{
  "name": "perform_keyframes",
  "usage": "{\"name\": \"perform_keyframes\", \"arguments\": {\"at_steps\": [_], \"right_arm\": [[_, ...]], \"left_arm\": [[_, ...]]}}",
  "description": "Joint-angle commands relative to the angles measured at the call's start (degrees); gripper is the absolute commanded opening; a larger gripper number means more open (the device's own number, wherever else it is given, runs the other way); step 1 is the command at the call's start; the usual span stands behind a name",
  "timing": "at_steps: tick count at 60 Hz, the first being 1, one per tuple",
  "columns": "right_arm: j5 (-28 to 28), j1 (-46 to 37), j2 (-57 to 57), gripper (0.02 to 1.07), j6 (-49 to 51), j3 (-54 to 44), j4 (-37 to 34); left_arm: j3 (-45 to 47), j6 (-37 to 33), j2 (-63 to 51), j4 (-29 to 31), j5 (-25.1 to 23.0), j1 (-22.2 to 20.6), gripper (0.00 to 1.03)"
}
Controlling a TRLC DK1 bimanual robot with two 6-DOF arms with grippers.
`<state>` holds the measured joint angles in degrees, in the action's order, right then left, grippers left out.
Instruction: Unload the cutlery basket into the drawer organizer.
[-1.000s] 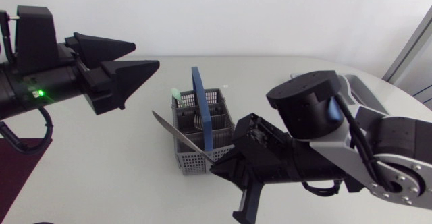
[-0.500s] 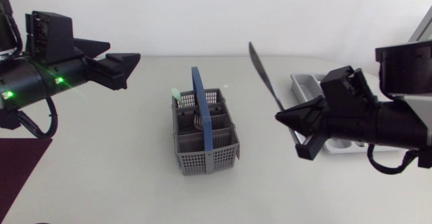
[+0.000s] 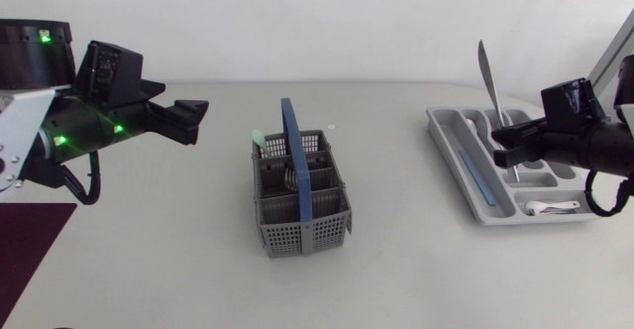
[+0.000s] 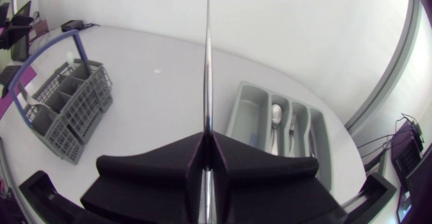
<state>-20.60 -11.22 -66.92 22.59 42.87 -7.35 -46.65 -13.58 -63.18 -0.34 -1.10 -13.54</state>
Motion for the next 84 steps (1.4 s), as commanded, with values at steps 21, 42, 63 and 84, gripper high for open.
{"name": "perform_keyframes", "arguments": {"at_steps": [21,42,63,84], "right_arm": [[8.03,-10.57,-24.84,0.08,4.13,16.45,6.74],[13.39,-15.76,-41.54,0.08,4.92,32.27,5.95],[17.79,-16.37,-51.91,0.08,5.18,40.71,1.55],[21.30,-17.17,-57.19,0.08,5.01,44.75,-1.52]], "left_arm": [[2.53,-3.20,-2.04,-0.45,1.19,0.36,0.98],[3.94,-4.26,-2.39,-2.30,1.19,0.80,0.98],[4.73,-4.43,-1.69,-2.39,1.19,0.71,0.98],[5.43,-4.43,-1.16,-2.47,1.19,0.36,0.98]]}}
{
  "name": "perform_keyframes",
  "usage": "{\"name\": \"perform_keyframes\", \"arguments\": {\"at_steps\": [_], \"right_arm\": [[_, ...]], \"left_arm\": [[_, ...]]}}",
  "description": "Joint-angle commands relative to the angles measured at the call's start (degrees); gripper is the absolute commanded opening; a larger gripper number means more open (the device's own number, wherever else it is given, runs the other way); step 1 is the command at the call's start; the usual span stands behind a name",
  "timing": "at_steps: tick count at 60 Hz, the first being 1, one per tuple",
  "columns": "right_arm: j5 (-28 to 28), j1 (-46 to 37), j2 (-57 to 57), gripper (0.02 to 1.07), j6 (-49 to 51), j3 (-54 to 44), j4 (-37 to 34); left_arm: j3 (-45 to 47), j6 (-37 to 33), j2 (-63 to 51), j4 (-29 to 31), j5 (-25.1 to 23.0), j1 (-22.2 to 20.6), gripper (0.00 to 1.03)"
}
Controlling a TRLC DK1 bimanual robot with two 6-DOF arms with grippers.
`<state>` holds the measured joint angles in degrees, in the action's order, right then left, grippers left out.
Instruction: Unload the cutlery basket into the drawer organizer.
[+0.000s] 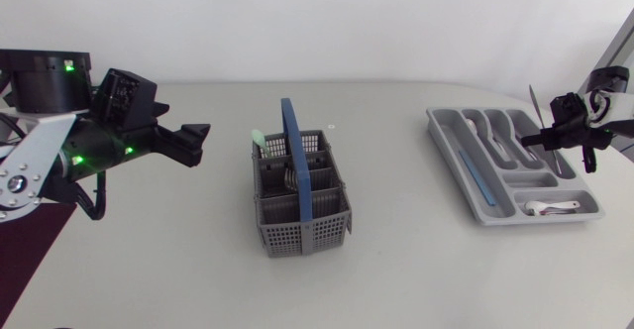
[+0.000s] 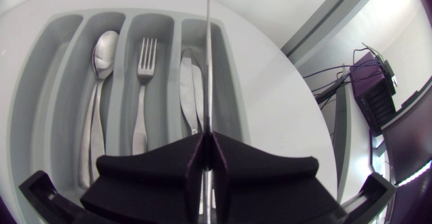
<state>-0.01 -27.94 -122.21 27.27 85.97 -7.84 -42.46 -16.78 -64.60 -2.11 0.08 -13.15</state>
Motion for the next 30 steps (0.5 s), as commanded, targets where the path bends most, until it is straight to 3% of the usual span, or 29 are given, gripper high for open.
{"name": "perform_keyframes", "arguments": {"at_steps": [1,30], "right_arm": [[0.98,-0.53,-2.15,0.08,0.33,1.83,-1.30],[4.58,-0.80,-7.87,0.08,0.77,5.08,-3.24]], "left_arm": [[1.24,-1.24,0.35,-0.70,0.01,-0.04,0.98],[1.15,-1.24,0.79,-0.18,0.01,-0.65,0.98]]}}
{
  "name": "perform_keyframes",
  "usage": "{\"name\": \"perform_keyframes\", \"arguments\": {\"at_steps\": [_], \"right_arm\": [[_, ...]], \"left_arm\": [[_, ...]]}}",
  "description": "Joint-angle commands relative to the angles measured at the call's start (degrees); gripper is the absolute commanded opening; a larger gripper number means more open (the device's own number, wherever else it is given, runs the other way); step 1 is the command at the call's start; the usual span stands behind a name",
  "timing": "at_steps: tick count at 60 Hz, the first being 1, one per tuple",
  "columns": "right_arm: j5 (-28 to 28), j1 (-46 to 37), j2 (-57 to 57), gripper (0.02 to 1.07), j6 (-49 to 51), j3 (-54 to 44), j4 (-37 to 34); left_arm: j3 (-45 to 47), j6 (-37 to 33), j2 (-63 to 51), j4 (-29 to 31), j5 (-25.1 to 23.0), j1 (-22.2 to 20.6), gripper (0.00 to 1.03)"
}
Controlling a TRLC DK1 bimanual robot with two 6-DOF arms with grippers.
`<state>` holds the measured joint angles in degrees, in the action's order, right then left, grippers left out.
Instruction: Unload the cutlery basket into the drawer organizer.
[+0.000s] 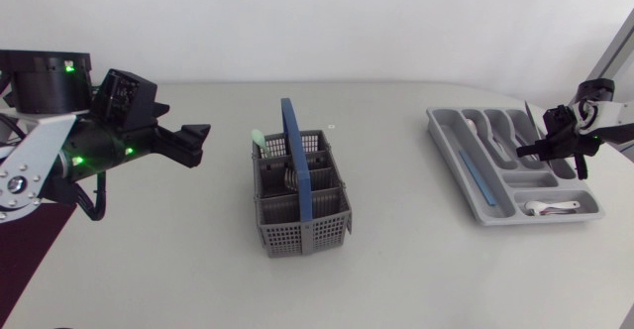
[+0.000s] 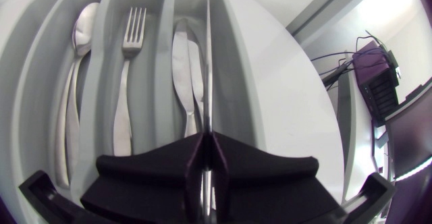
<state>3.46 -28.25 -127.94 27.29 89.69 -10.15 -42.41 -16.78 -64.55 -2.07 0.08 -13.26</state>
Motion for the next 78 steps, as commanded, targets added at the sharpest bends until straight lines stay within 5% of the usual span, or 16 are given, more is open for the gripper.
{"name": "perform_keyframes", "arguments": {"at_steps": [1,18,37,46,67,78], "right_arm": [[1.11,-0.49,-2.14,0.08,0.75,1.36,-1.01],[1.63,-0.14,-1.79,0.23,0.66,1.54,-1.01],[1.11,0.30,3.13,0.73,0.31,-2.41,0.31],[1.02,1.18,8.58,0.87,0.13,-7.25,3.12],[-3.73,5.93,28.54,0.89,0.22,-25.79,9.71],[-5.49,11.20,39.87,0.89,0.13,-34.93,10.15]], "left_arm": [[1.10,-1.24,0.75,-0.22,0.01,-0.54,0.98],[2.16,-2.12,0.66,-1.19,0.01,-0.72,0.98],[2.77,-3.79,0.83,-1.54,2.82,-0.89,0.98],[3.04,-3.79,1.36,-0.92,2.82,-0.89,0.98],[0.93,-3.26,1.54,7.95,2.30,-2.56,0.98],[-0.57,-1.95,1.19,13.05,-5.00,-1.69,0.98]]}}
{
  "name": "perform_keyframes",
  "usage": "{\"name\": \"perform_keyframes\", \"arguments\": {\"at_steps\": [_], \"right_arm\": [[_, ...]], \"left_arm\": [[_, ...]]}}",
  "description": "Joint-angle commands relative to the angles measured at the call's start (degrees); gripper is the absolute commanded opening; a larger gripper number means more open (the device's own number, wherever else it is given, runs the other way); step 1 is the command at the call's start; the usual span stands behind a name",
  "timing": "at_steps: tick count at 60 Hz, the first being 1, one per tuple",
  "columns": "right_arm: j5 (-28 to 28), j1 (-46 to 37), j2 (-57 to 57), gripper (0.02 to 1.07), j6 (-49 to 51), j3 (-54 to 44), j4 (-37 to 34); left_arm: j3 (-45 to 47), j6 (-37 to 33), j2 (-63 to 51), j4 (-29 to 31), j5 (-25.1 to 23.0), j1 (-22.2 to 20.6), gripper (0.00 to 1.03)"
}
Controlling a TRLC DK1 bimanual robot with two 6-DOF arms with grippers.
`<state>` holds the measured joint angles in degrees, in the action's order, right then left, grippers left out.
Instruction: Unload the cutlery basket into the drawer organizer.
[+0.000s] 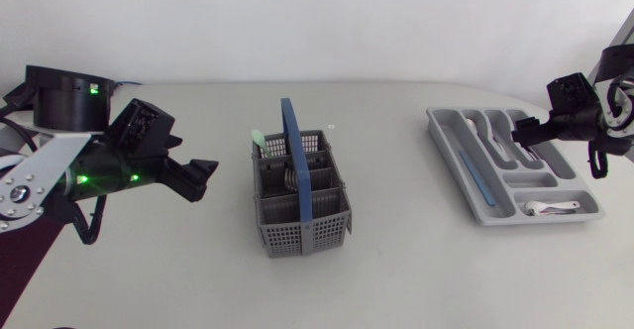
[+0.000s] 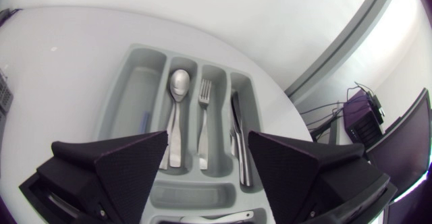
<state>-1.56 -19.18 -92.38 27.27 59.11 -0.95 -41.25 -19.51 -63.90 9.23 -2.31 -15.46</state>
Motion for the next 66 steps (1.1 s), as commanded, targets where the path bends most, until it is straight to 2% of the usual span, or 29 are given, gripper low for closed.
{"name": "perform_keyframes", "arguments": {"at_steps": [1,15,23,48,52,57,66], "right_arm": [[-0.55,2.74,5.19,0.89,0.16,-5.06,0.95],[-0.90,13.03,17.14,0.89,-0.72,-14.82,-0.10],[-0.99,17.69,21.36,0.89,-1.60,-17.63,-1.95],[-4.94,33.15,31.65,0.89,-3.36,-24.48,-8.10],[-5.91,35.53,33.23,0.89,-3.89,-25.01,-9.33],[-6.26,38.78,34.37,0.89,-4.33,-25.71,-10.12],[-6.17,42.21,34.02,0.89,-5.65,-26.15,-10.12]], "left_arm": [[-1.90,0.96,0.44,2.19,-3.23,0.70,0.98],[-3.22,1.49,-1.84,5.88,-10.70,2.90,0.98],[-3.22,1.14,-2.28,6.06,-12.72,3.16,0.98],[-6.47,0.52,-10.81,2.19,-13.78,3.33,0.96],[-6.82,0.52,-10.63,2.28,-15.27,3.25,0.96],[-4.98,-1.06,-6.85,2.63,-21.42,2.81,0.96],[-1.11,-5.45,-1.67,2.28,-24.85,-2.11,0.96]]}}
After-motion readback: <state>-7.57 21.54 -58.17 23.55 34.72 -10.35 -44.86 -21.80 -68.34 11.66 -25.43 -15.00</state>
